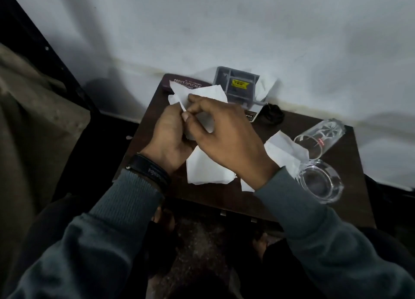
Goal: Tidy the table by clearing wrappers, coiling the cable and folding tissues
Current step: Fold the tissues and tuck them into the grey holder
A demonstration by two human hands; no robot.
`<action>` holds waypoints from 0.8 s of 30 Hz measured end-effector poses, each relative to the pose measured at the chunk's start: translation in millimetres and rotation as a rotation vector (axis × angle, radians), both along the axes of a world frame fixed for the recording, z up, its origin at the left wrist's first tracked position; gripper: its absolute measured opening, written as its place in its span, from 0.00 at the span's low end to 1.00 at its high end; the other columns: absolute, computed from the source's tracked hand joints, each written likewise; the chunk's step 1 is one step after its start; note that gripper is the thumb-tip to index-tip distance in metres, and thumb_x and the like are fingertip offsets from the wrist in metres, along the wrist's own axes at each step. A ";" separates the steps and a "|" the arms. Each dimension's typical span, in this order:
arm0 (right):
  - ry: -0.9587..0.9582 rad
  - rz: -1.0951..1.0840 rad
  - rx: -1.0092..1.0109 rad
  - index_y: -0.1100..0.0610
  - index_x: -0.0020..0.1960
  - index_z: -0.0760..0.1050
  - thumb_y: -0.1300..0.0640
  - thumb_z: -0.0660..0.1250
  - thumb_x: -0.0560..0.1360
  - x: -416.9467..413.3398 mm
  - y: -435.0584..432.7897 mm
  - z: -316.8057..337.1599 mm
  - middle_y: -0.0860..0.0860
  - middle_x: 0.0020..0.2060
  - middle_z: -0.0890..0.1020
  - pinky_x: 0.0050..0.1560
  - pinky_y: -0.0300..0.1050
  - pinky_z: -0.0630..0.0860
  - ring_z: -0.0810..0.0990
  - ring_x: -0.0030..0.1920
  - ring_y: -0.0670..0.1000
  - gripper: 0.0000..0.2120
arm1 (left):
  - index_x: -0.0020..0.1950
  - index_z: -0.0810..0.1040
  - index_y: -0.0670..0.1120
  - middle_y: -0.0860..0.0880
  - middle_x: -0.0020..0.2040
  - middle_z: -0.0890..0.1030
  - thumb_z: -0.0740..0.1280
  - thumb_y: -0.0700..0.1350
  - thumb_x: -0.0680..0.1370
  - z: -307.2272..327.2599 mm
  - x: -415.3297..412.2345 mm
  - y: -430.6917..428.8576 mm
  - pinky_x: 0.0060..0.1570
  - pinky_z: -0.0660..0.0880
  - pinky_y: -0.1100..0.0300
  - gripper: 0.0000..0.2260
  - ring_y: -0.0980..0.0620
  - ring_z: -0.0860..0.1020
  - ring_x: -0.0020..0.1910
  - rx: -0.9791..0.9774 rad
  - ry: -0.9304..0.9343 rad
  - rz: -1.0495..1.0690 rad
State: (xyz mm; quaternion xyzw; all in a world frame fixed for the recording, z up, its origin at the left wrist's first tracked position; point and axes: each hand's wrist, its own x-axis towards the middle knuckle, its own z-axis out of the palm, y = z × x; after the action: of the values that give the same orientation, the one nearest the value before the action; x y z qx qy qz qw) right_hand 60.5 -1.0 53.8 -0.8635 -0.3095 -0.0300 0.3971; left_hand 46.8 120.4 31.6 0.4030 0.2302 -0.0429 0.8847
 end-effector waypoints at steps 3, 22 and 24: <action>-0.082 0.015 -0.128 0.57 0.54 0.82 0.53 0.67 0.79 2.3 2.5 -4.7 0.54 0.58 0.86 0.57 0.52 0.79 0.82 0.61 0.53 0.10 | 0.61 0.78 0.45 0.44 0.54 0.81 0.56 0.52 0.85 2.9 -0.7 2.0 0.66 0.74 0.53 0.16 0.46 0.81 0.57 -0.071 -0.038 0.037; 0.346 -0.408 -0.339 0.57 0.46 0.83 0.46 0.73 0.73 56.2 -17.2 -90.2 0.54 0.46 0.84 0.51 0.49 0.79 0.82 0.50 0.56 0.14 | 0.56 0.81 0.43 0.44 0.51 0.87 0.68 0.35 0.79 3.9 1.2 32.8 0.46 0.85 0.47 0.08 0.46 0.87 0.48 0.011 0.043 0.494; 0.415 -0.353 -0.261 0.57 0.47 0.85 0.52 0.73 0.75 57.7 -15.5 -90.7 0.52 0.44 0.85 0.48 0.47 0.79 0.82 0.46 0.52 0.08 | 0.55 0.81 0.44 0.45 0.50 0.87 0.68 0.35 0.79 3.8 1.8 33.7 0.46 0.85 0.48 0.07 0.46 0.87 0.47 0.012 0.050 0.483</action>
State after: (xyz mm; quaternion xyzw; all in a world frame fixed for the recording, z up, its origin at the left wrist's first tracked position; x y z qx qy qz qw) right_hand 118.2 -16.5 -36.8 -0.9355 -0.0680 0.1184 0.3260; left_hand 48.6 154.1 35.5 0.3403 0.3419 0.1614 0.8610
